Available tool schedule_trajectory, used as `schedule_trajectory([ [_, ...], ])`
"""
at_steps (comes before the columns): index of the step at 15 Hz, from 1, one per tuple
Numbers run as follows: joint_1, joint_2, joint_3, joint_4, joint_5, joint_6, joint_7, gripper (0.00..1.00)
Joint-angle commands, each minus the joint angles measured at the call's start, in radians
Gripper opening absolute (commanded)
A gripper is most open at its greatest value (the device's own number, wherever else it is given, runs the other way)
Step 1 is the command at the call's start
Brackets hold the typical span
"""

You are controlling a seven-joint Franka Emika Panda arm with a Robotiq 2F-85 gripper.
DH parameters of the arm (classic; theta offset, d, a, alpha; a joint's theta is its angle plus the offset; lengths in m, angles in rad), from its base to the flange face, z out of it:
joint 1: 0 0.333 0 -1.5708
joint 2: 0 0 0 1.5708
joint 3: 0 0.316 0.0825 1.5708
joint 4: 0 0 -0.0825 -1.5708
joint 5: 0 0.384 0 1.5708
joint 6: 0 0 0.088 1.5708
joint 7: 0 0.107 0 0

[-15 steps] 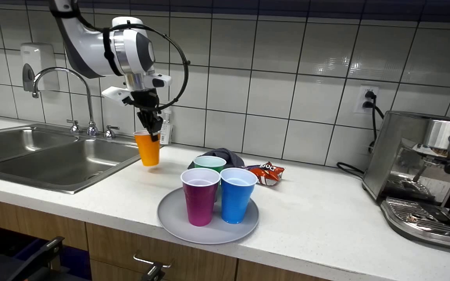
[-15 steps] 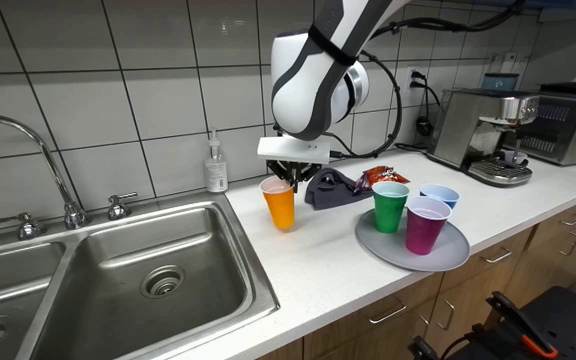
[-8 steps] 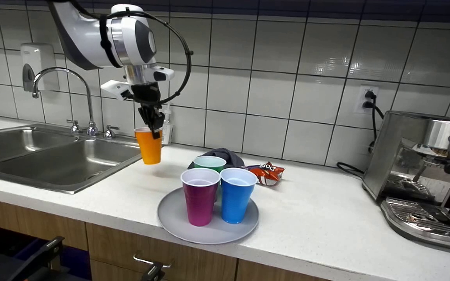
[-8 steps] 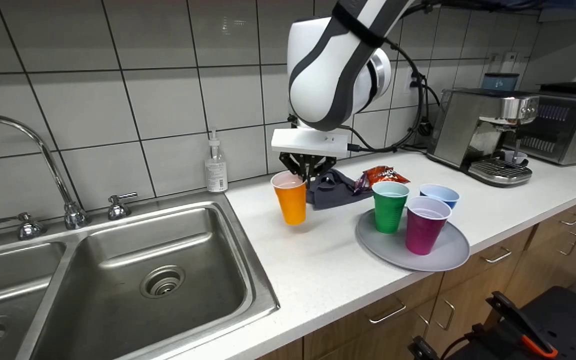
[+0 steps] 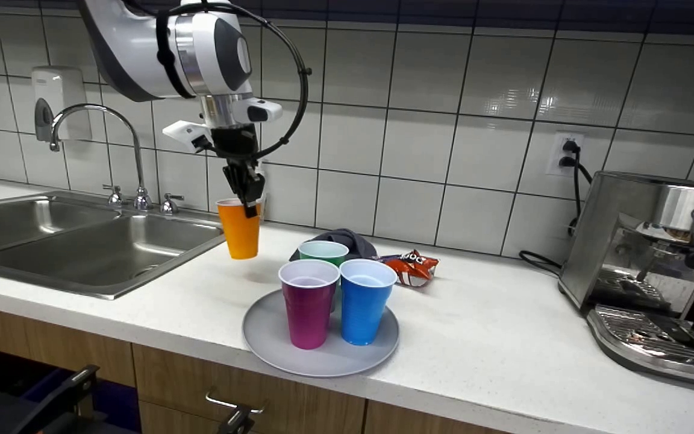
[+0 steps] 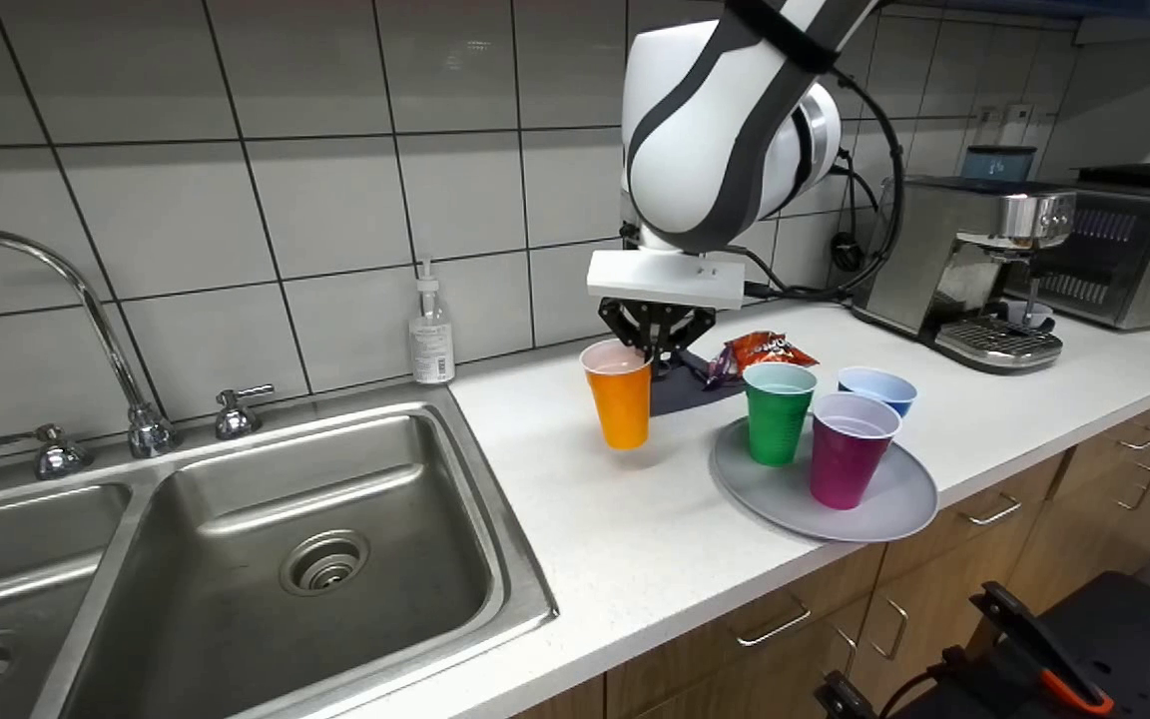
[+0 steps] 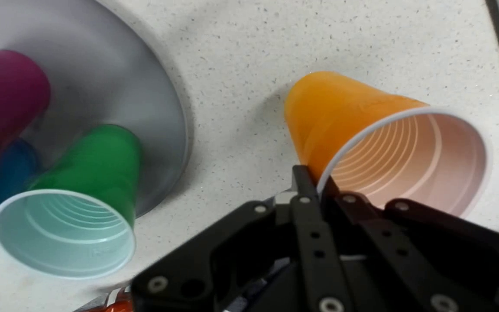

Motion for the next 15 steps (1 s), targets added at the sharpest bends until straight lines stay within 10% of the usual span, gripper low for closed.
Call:
schedule_trajectory([
  [1,-0.044,-0.067,0.014,-0.058,0.002,-0.003,-0.035,0.01],
  [15,-0.126,-0.135,0.016,-0.131,-0.001,-0.006,-0.070,0.01],
])
